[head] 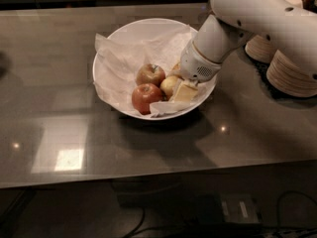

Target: Pick apple from white bowl

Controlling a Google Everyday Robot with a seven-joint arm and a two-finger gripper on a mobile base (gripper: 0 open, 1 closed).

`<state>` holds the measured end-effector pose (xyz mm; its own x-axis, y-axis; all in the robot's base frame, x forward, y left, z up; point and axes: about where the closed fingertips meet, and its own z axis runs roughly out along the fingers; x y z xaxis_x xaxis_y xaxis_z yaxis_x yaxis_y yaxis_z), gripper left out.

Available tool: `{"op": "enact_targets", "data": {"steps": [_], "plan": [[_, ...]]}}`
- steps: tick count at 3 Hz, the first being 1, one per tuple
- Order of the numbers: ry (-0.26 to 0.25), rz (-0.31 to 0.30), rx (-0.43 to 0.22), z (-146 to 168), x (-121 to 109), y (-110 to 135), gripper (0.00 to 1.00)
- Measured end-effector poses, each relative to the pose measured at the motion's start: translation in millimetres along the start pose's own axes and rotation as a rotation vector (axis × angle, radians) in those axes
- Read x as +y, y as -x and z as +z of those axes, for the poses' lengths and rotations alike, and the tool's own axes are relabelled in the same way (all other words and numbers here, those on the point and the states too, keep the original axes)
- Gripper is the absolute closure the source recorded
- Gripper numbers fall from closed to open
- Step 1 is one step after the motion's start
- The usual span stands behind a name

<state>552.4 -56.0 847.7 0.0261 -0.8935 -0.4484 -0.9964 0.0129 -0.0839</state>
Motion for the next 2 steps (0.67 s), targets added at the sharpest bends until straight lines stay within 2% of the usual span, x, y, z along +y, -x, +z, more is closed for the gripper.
{"op": "enact_targets", "data": {"steps": [1, 2], "plan": [[0.000, 0.000, 0.000, 0, 0, 0, 0.99], [-0.023, -0.013, -0.034, -19, 1, 6, 1.00]]}}
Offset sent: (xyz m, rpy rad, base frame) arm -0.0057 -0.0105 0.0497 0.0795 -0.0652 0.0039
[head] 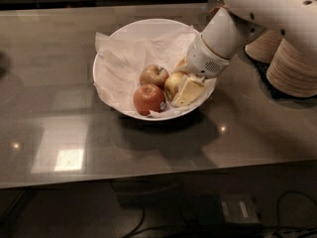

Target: Pick apple from white bowl

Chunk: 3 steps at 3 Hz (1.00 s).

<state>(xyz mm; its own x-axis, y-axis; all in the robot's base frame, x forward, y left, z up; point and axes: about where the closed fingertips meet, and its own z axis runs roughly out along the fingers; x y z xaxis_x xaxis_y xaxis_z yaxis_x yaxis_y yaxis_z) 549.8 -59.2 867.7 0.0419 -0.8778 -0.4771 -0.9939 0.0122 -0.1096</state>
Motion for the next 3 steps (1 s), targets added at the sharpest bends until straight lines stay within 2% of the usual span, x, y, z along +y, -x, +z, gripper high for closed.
{"op": "enact_targets", "data": {"steps": [1, 2, 3], "plan": [[-0.062, -0.011, -0.046, -39, 1, 7, 1.00], [-0.104, -0.035, -0.170, -74, 1, 10, 1.00], [-0.104, -0.075, -0.310, -97, 4, 16, 1.00]]}}
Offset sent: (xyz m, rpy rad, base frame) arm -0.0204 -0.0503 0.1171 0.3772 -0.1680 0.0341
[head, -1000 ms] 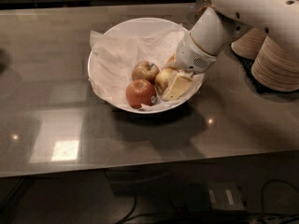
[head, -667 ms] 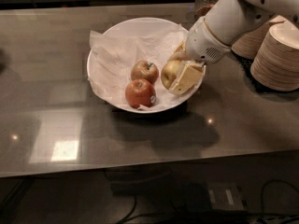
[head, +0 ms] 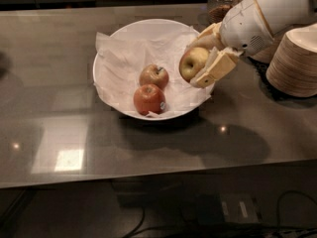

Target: Pick apple from white bowl

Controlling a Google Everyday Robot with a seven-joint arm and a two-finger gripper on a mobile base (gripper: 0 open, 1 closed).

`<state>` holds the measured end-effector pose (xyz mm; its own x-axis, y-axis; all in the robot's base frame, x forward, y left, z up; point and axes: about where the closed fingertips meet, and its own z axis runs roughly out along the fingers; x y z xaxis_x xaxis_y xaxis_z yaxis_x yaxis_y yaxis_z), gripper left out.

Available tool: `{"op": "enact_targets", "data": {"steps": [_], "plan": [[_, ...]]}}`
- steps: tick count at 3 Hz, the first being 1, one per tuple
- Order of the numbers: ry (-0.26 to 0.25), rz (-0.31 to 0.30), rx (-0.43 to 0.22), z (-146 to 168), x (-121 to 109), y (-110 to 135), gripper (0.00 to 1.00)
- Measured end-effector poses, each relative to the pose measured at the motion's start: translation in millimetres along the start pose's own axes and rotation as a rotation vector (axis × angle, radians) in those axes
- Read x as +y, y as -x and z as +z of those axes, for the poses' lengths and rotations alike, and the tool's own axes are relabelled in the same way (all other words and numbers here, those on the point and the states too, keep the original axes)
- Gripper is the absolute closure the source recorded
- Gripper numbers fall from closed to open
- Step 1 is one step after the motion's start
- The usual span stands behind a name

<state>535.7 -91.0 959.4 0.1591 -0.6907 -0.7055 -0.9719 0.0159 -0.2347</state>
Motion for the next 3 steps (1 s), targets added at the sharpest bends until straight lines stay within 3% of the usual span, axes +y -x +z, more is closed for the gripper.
{"op": "enact_targets", "data": {"steps": [1, 2, 3], "plan": [[0.058, -0.051, -0.207, -5, -6, 22, 1.00], [0.127, -0.084, -0.352, -1, -12, 42, 1.00], [0.122, -0.083, -0.354, -1, -13, 43, 1.00]]}}
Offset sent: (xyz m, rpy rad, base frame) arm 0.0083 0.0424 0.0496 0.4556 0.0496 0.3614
